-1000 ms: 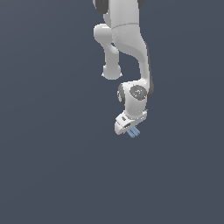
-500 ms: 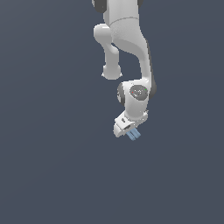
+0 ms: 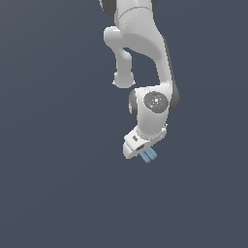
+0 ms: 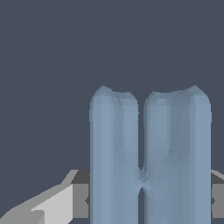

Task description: Pick up the object and move it to a goal position.

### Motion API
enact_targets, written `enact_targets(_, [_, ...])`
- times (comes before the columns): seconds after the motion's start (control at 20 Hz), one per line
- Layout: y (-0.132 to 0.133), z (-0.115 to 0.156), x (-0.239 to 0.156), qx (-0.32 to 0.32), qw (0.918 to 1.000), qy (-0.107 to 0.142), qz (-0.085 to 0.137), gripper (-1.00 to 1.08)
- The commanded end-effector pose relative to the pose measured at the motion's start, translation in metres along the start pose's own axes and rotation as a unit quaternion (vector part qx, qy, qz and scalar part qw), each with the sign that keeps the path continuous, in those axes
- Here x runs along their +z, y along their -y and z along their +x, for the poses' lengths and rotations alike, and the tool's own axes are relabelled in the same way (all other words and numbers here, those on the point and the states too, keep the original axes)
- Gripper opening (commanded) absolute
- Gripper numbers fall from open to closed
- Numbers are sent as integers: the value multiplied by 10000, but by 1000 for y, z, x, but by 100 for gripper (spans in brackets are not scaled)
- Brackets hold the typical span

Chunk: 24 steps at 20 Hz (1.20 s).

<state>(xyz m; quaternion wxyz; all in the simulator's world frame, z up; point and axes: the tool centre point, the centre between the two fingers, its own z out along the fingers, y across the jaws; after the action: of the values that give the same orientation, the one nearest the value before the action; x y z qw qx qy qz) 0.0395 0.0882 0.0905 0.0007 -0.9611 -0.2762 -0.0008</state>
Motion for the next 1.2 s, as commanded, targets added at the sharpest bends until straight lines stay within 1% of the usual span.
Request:
enact_targets(0.0, [-10, 11, -13, -1, 10000, 2, 2, -100])
enact_targets(0.6, [-51, 54, -62, 3, 10000, 6, 0, -100])
enact_targets(1.15, [-70, 74, -83, 4, 10000, 8, -2, -100])
